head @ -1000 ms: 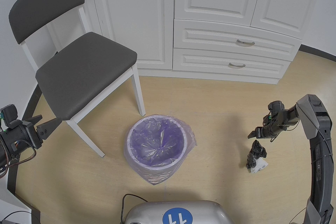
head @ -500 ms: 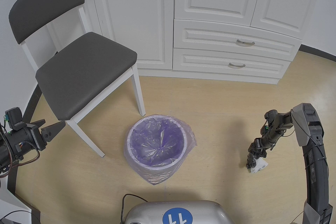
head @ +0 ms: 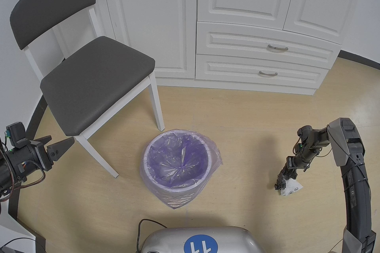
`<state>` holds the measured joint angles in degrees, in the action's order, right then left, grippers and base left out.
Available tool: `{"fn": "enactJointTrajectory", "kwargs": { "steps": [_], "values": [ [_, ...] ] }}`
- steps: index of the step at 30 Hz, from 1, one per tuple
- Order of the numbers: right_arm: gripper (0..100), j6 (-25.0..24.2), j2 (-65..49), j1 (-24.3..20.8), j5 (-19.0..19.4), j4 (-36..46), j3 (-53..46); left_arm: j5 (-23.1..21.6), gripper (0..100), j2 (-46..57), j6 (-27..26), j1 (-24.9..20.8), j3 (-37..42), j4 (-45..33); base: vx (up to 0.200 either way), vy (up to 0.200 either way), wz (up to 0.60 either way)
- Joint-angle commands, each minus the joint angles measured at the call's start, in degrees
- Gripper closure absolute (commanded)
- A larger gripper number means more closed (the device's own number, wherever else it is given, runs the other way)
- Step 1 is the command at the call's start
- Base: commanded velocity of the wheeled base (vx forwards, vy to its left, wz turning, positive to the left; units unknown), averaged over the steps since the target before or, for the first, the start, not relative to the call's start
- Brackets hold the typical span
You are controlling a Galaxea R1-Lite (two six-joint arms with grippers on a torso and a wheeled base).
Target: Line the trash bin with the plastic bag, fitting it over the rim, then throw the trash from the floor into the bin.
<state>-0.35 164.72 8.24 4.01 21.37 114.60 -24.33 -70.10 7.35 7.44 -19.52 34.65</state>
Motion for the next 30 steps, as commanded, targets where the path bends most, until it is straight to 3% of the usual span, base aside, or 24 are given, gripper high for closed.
{"fn": "enactJointTrajectory", "kwargs": {
  "steps": [1, 15, 20, 23, 27, 28, 29, 30],
  "values": [
    [100, -1.1, -0.6, 0.0, -0.3, 0.2, 0.0, -0.1, 0, 0.5, 0.0, 0.0, 0.1, 0.3, 0.000, 0.000, 0.00],
    [100, 0.8, -18.7, 0.0, 3.2, -2.6, -17.0, -0.1, 0, 9.2, -0.1, -0.4, -0.2, -0.5, 0.000, 0.000, 0.00],
    [100, 12.0, -28.5, -0.1, 3.1, -3.8, -27.7, 0.0, 0, 9.5, -3.1, -0.4, -0.1, -0.7, 0.000, 0.000, 0.00],
    [100, 21.2, -38.9, -0.2, 3.3, -5.5, -37.8, 0.2, 0, 9.6, -5.9, 0.0, 0.5, -0.8, 0.000, 0.000, 0.00],
    [100, 34.9, -51.0, 0.0, 3.1, -14.3, -51.7, 1.2, 0, 10.7, -9.3, 0.3, 1.1, -1.1, 0.000, 0.000, 0.00],
    [100, 35.4, -51.3, 0.0, 3.1, -14.8, -52.2, 1.4, 0, 10.8, -9.4, 0.2, 1.1, -1.1, 0.000, 0.000, 0.00],
    [100, 41.0, -56.7, 0.5, 2.8, -20.6, -58.9, 3.5, 0, 11.1, -10.2, -0.4, 1.1, -1.6, 0.000, 0.000, 0.00],
    [100, 43.4, -59.0, 0.7, 2.8, -23.7, -61.8, 4.5, 0, 11.2, -10.5, -0.7, 1.1, -1.9, 0.000, 0.000, 0.00]
  ]
}}
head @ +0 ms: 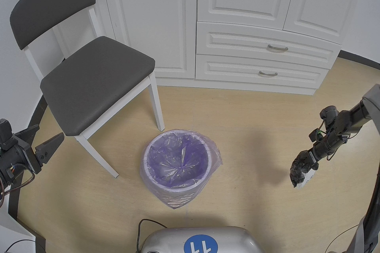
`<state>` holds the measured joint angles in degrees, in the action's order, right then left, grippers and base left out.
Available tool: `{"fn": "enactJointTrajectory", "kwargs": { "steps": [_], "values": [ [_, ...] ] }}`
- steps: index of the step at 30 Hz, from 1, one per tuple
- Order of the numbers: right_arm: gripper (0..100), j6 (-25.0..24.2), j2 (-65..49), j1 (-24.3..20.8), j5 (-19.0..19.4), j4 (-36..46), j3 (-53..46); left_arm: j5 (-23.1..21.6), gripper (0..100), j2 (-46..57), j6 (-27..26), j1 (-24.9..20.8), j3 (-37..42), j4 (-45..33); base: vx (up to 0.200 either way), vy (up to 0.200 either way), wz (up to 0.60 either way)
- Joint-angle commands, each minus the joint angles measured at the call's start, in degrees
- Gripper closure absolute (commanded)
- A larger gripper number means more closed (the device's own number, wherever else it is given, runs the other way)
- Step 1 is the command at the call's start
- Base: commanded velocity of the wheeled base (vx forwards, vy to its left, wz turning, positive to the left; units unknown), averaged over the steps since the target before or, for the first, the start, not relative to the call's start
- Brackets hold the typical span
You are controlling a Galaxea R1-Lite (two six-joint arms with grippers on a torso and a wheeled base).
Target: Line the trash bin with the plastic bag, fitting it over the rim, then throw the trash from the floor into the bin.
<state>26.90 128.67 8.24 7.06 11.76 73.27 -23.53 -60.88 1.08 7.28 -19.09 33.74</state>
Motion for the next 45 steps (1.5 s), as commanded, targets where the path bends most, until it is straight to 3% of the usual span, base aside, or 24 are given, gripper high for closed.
{"fn": "enactJointTrajectory", "kwargs": {
  "steps": [1, 7, 14, 17, 22, 29, 33, 36, 45],
  "values": [
    [100, 17.5, -24.7, 0.9, -0.7, -16.6, -22.6, 4.5, 0, 2.1, -4.4, -0.9, 0.6, -1.2, 0.000, 0.000, 0.00],
    [100, 19.6, -34.2, 0.1, -3.2, -28.6, -32.3, 5.9, 0, 2.5, -4.8, -2.1, 0.6, -1.3, 0.000, 0.000, 0.00],
    [100, 18.9, -44.0, -1.5, -2.7, -32.4, -37.6, 5.9, 0, 3.4, -4.9, -2.1, 0.6, -1.3, 0.000, 0.000, 0.00],
    [100, 17.2, -50.4, -3.3, -2.7, -32.4, -39.5, 5.9, 0, 4.3, -4.9, -2.2, 0.5, -1.2, 0.000, 0.000, 0.00],
    [100, 10.4, -57.2, -9.7, -2.9, -34.4, -41.4, 5.9, 0, 5.0, -4.9, -2.2, 0.1, -1.1, 0.000, 0.000, 0.00],
    [100, 2.6, -57.4, -16.7, -4.2, -48.5, -44.8, 5.8, 0, 5.3, -4.8, -2.3, -0.2, -0.5, 0.000, 0.000, 0.00],
    [100, -3.3, -55.7, -26.7, -6.1, -55.0, -45.6, 5.8, 0, 5.4, -4.7, -2.3, -0.5, -0.3, 0.000, 0.000, 0.00],
    [100, -5.5, -54.2, -30.5, -7.8, -57.0, -45.5, 5.8, 0, 5.4, -4.7, -2.3, -0.6, -0.2, 0.000, 0.000, 0.00],
    [100, -14.5, -39.6, -49.3, -20.5, -81.3, -45.1, 5.8, 0, 7.4, -4.7, -2.2, -1.7, -0.1, 0.000, 0.000, 0.00]
  ]
}}
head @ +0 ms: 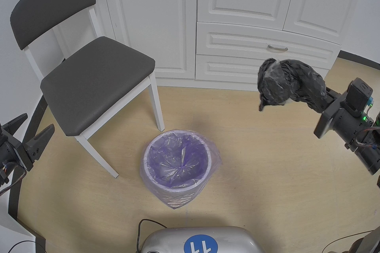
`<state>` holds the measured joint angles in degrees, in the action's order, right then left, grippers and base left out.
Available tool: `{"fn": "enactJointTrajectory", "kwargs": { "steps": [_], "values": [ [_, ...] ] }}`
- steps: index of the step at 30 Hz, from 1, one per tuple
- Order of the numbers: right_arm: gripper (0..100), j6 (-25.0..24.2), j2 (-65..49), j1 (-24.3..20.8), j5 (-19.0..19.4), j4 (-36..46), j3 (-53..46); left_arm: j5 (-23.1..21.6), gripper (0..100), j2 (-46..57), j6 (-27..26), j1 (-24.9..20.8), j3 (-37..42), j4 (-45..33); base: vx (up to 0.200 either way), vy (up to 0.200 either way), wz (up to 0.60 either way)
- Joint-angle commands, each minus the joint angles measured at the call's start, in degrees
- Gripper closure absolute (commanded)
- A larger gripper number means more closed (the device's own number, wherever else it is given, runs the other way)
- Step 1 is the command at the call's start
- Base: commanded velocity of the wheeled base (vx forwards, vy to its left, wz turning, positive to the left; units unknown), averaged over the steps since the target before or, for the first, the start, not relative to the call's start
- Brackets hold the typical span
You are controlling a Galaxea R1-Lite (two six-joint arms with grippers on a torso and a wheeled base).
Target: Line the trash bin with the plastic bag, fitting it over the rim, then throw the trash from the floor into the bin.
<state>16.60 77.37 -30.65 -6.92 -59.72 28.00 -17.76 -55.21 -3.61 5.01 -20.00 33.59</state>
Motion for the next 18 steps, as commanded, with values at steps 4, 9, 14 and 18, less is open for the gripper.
{"fn": "enactJointTrajectory", "kwargs": {
  "steps": [4, 9, 14, 18],
  "values": [
    [100, -4.5, 21.8, -14.4, -11.4, -22.5, 1.5, 0.0, 0, 3.1, -0.1, 0.1, -1.3, 0.1, 0.000, 0.000, 0.00],
    [100, -6.6, 32.4, -16.5, -12.4, -30.3, 7.4, 0.0, 0, 2.7, -0.1, 0.5, -1.4, 0.1, 0.000, 0.000, 0.00],
    [100, -13.8, 40.0, -20.3, -16.3, -30.3, 15.7, 0.0, 0, 2.1, -0.2, 0.6, -1.4, 1.1, 0.000, 0.000, 0.00],
    [100, -14.7, 44.3, -20.4, -17.3, -30.3, 19.9, 0.0, 0, 2.1, -0.2, 0.7, -1.4, 1.9, 0.000, 0.000, 0.00]
  ]
}}
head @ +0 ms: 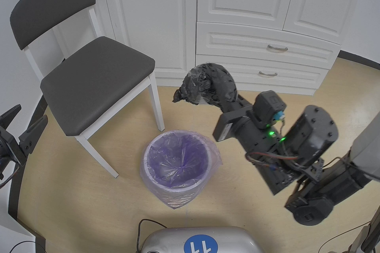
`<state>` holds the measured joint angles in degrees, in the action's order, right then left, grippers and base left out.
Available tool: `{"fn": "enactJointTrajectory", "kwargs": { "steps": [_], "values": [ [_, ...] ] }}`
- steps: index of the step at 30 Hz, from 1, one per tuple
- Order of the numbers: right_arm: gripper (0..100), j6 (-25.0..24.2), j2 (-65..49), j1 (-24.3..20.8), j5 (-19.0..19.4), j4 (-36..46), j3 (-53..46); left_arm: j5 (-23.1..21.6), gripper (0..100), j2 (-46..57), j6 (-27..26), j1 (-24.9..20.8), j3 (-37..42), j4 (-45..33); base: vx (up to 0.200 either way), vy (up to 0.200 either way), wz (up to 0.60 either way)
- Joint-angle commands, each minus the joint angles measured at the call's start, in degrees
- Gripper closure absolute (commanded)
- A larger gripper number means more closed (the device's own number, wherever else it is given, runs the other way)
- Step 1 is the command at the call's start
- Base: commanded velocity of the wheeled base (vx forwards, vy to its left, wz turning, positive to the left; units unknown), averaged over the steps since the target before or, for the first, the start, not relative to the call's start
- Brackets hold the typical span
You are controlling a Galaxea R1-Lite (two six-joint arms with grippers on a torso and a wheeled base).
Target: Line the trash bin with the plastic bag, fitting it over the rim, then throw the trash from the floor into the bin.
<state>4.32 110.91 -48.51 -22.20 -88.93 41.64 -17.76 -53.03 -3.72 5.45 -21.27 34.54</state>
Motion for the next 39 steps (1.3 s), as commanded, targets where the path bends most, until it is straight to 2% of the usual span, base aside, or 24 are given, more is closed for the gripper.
{"fn": "enactJointTrajectory", "kwargs": {
  "steps": [1, 4, 21, 25, 27, 28, 31, 33, 34, 35, 39],
  "values": [
    [100, -3.3, 12.6, -2.6, -2.2, -1.1, 7.8, 0.0, 0, -0.1, -0.1, 0.3, 0.0, 1.1, 0.000, 0.000, 0.00],
    [100, -5.3, 15.9, -3.1, -2.7, -1.1, 10.1, 0.0, 0, -0.1, -0.1, 0.3, 0.0, 1.1, 0.000, 0.000, 0.00],
    [100, -6.2, 34.5, -2.0, -3.3, -1.1, 18.2, 0.0, 0, -1.6, -0.1, 1.8, -0.2, 1.2, 0.000, 0.000, 0.00],
    [100, -8.1, 36.5, -2.1, -3.3, -1.1, 19.1, 0.0, 0, -1.6, -0.1, 1.8, -0.1, 1.2, 0.000, 0.000, 0.00],
    [100, -9.9, 36.6, -2.2, -3.3, -1.1, 19.2, 0.0, 0, -1.6, -0.1, 1.8, -0.1, 1.2, 0.000, 0.000, 0.00],
    [100, -12.5, 36.4, -2.3, -3.2, -0.4, 19.3, 0.0, 0, -1.6, -0.1, 1.8, 0.0, 1.1, 0.000, 0.000, 0.00],
    [100, -17.4, 35.7, -2.1, -2.9, 3.9, 20.1, 0.0, 0, -1.8, -0.1, 1.8, 0.0, 1.1, 0.000, 0.000, 0.00],
    [100, -23.1, 34.1, -1.5, -2.4, 8.5, 21.5, 0.0, 0, -2.2, -0.1, 1.8, 0.0, 1.1, 0.000, 0.000, 0.00],
    [100, -23.4, 34.0, -1.4, -2.4, 8.8, 21.5, 0.0, 0, -2.2, -0.1, 1.8, 0.0, 1.1, 0.000, 0.000, 0.00],
    [100, -27.0, 32.9, -0.4, -1.4, 12.8, 22.4, 0.0, 0, -2.2, -0.1, 1.8, 0.0, 1.1, 0.000, 0.000, 0.00],
    [100, -31.8, 31.8, 1.8, 1.6, 16.2, 23.7, 0.0, 0, -2.1, -0.1, 1.8, 0.0, 1.1, 0.000, 0.000, 0.00]
  ]
}}
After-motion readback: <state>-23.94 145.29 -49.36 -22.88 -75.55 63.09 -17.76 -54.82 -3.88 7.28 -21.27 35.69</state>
